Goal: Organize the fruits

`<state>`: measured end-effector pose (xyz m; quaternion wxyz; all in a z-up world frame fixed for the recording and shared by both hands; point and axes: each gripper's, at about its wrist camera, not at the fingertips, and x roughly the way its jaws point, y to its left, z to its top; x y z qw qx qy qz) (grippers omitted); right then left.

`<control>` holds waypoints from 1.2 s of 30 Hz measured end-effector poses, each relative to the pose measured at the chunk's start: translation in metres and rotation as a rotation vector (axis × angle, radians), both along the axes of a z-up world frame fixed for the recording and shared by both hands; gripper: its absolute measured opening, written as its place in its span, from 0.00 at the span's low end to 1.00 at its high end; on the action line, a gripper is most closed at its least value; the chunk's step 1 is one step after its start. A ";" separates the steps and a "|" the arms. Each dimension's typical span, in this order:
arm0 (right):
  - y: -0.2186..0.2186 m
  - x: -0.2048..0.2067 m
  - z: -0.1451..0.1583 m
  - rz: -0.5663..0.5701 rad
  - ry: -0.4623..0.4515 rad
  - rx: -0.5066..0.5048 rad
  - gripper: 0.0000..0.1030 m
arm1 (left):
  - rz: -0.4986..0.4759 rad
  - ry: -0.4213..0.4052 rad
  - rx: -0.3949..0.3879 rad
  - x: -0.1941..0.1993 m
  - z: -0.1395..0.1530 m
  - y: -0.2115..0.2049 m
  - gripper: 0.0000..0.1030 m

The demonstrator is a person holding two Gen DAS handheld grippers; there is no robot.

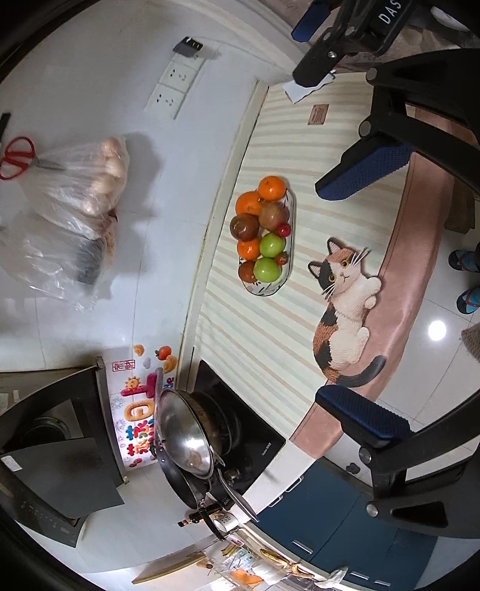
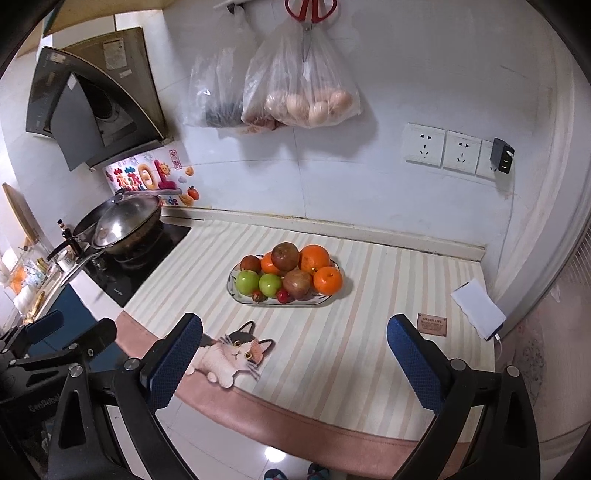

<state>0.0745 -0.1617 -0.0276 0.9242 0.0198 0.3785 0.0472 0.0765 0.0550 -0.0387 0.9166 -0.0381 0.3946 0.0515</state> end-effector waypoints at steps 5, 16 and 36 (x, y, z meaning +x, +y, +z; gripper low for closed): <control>0.003 0.031 -0.016 -0.006 0.029 -0.008 0.99 | 0.010 0.015 0.010 0.023 -0.007 0.003 1.00; 0.007 0.069 -0.042 -0.009 0.073 -0.021 0.99 | 0.009 0.074 0.025 0.059 -0.031 0.003 1.00; 0.003 0.075 -0.045 -0.018 0.068 -0.017 0.99 | -0.008 0.062 0.003 0.069 -0.026 -0.004 1.00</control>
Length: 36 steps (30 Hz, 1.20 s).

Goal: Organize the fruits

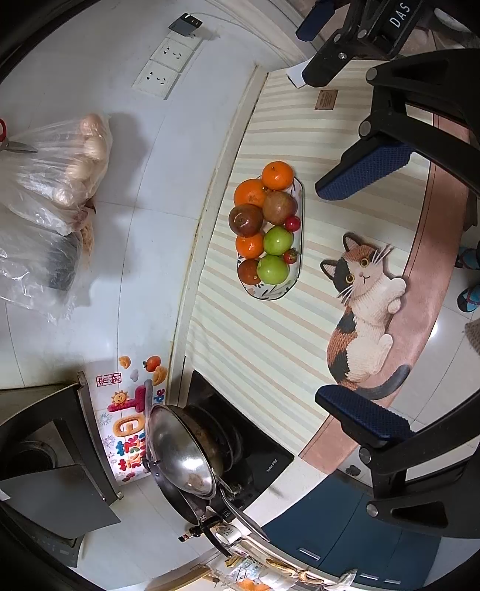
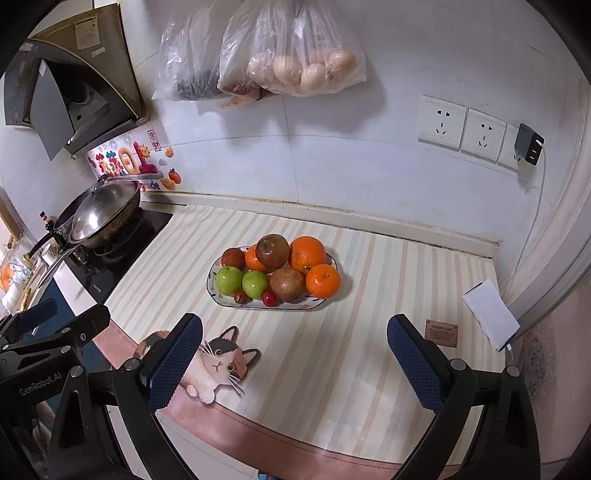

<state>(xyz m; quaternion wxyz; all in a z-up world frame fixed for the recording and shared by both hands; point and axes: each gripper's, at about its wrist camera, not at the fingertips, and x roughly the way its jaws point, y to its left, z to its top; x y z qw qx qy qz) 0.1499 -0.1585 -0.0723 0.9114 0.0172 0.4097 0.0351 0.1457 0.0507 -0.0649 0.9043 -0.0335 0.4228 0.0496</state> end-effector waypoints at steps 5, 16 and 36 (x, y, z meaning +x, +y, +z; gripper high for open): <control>-0.001 -0.001 0.001 -0.003 -0.003 0.003 0.99 | -0.002 0.003 -0.002 0.001 0.000 -0.001 1.00; -0.001 -0.005 0.002 0.004 0.001 0.000 0.99 | 0.004 0.002 0.002 -0.004 -0.002 -0.003 1.00; 0.003 -0.013 0.001 -0.001 -0.004 0.009 0.99 | -0.008 -0.004 -0.007 -0.011 0.000 -0.004 1.00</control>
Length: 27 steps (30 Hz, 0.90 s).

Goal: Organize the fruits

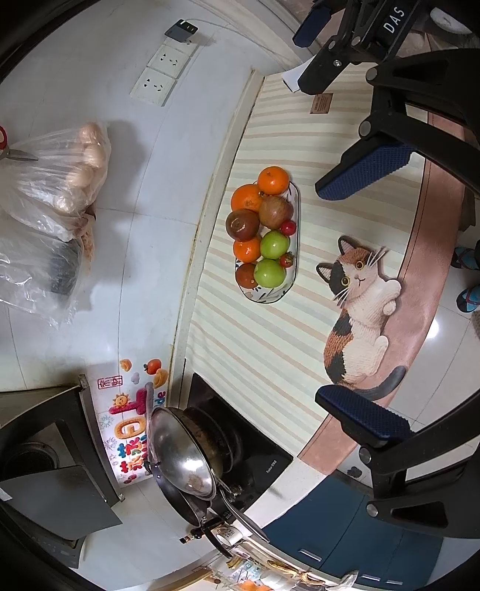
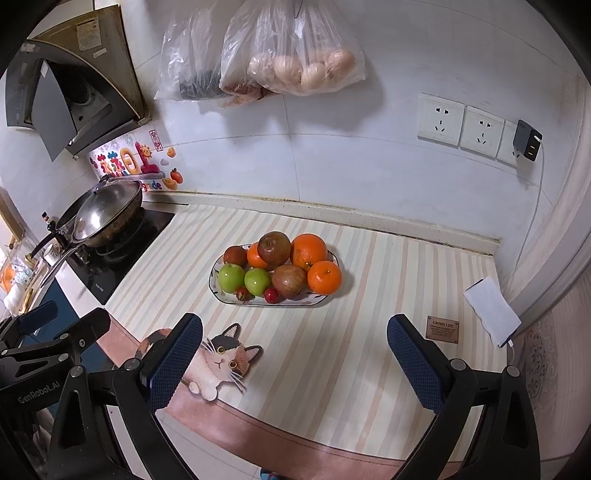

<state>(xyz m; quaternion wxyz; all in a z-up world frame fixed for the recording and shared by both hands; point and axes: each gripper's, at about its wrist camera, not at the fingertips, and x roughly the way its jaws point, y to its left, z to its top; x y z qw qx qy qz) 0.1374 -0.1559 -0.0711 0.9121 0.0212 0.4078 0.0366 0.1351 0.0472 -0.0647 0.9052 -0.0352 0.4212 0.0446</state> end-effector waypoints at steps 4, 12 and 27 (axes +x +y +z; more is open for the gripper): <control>0.000 -0.002 0.001 -0.003 -0.003 0.002 0.99 | -0.003 -0.002 0.000 0.000 0.001 -0.001 1.00; 0.001 -0.004 0.003 -0.002 -0.002 0.005 0.99 | -0.001 -0.001 0.000 -0.001 0.001 -0.001 1.00; 0.000 -0.005 0.003 -0.001 -0.003 0.008 0.99 | -0.002 0.000 -0.003 -0.004 0.003 -0.001 1.00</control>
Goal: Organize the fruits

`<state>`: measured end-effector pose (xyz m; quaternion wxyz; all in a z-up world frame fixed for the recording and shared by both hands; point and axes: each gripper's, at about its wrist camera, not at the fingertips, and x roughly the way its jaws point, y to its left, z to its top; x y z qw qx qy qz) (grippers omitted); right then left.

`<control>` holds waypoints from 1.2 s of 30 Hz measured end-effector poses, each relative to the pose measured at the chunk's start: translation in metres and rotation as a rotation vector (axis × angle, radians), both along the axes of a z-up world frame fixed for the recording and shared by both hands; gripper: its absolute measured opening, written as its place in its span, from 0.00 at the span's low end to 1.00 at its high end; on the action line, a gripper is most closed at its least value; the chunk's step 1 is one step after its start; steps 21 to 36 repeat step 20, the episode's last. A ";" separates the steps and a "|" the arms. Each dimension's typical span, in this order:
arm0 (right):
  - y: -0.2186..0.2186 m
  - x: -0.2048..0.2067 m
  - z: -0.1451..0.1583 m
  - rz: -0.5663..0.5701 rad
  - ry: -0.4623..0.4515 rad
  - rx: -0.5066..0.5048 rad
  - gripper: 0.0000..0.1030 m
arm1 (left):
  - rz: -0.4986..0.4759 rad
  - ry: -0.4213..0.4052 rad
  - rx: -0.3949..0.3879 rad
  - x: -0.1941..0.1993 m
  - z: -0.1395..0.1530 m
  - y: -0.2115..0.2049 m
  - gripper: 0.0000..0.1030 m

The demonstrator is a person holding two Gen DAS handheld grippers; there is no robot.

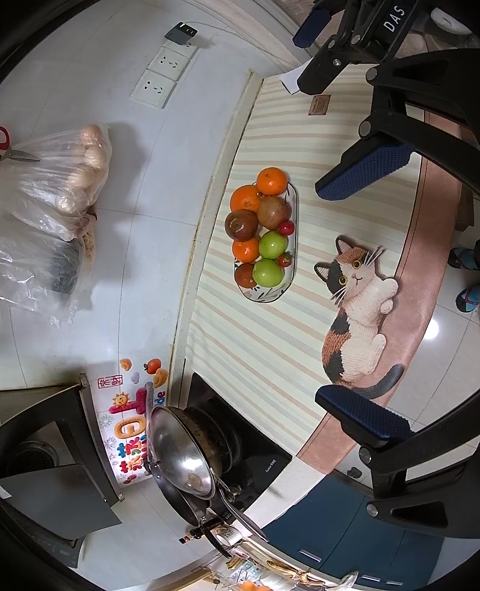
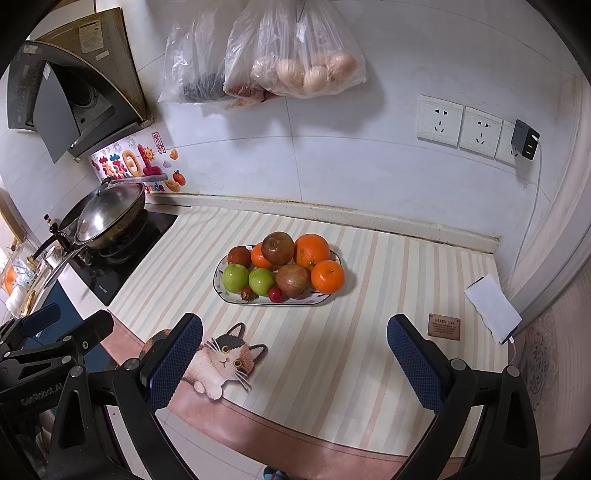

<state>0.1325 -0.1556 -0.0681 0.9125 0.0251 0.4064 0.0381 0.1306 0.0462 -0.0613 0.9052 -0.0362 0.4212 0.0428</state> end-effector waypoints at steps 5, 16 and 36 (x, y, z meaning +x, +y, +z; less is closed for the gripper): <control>0.002 -0.002 0.001 -0.002 -0.003 -0.004 0.99 | 0.000 0.001 0.000 -0.001 0.000 0.000 1.00; 0.003 -0.005 0.003 -0.006 -0.003 -0.004 0.99 | 0.003 -0.005 0.001 -0.001 0.001 0.000 1.00; 0.003 -0.007 0.004 -0.011 -0.003 -0.002 0.99 | 0.002 -0.014 0.000 0.001 0.004 0.000 1.00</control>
